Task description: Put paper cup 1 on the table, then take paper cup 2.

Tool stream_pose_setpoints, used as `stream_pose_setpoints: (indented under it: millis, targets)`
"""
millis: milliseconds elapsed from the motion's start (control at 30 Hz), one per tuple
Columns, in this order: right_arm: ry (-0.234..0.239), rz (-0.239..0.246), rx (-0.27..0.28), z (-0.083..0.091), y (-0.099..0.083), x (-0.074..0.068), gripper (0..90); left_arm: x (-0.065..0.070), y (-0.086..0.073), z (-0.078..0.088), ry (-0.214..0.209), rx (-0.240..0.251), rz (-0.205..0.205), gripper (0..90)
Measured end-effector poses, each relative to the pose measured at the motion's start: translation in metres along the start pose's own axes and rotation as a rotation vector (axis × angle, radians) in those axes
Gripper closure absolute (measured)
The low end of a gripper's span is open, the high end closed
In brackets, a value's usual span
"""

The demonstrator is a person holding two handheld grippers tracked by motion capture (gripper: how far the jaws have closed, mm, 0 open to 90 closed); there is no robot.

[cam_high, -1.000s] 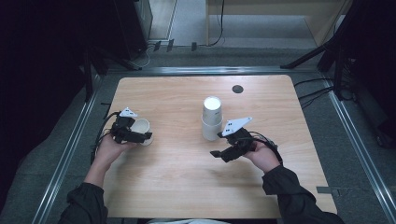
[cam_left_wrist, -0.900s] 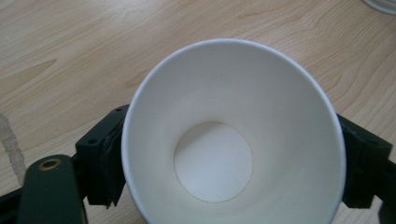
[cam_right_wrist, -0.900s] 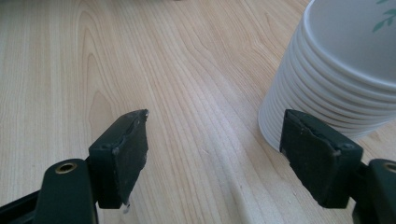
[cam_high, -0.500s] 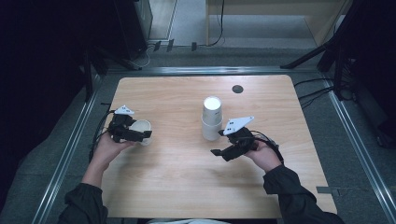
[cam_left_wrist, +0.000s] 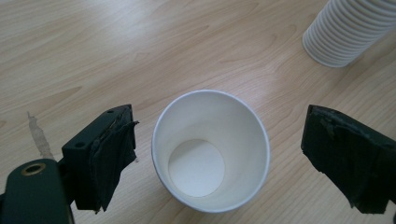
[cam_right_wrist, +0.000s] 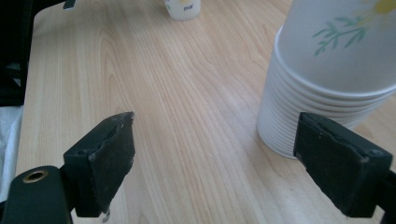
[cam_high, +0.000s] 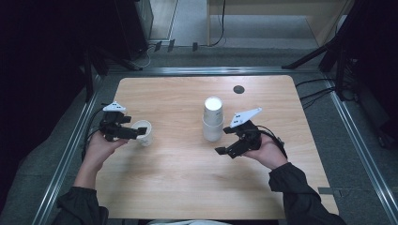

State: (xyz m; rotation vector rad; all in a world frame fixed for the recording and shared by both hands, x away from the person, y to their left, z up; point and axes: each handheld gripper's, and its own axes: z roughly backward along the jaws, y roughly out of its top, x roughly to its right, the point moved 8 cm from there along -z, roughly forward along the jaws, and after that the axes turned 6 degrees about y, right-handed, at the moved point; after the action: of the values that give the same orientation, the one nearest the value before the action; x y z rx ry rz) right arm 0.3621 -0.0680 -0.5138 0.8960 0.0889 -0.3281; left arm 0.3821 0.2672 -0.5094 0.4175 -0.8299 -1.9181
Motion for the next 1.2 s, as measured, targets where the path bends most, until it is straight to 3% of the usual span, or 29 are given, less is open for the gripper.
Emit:
stream_pose_setpoints:
  millis: [167,600,700,1067,1200]
  targets:
    - [-0.016,-0.012,0.004,0.006,0.004,0.005,14.3,0.009,0.002,0.005,-0.017,-0.015,-0.021,10.5]
    - [-0.043,-0.005,-0.04,0.014,0.008,0.017,18.9,0.055,0.009,0.013,-0.093,-0.032,-0.116,12.7]
    - [-0.041,-0.004,-0.049,0.016,0.011,0.021,19.5,0.066,0.009,0.013,-0.134,-0.029,-0.115,12.8]
    - [-0.041,-0.013,-0.063,0.021,0.027,0.04,19.8,0.102,-0.001,0.015,-0.183,-0.057,-0.158,13.0]
    - [-0.035,-0.013,-0.065,0.021,0.033,0.046,19.8,0.112,-0.001,0.018,-0.206,-0.044,-0.16,13.0]
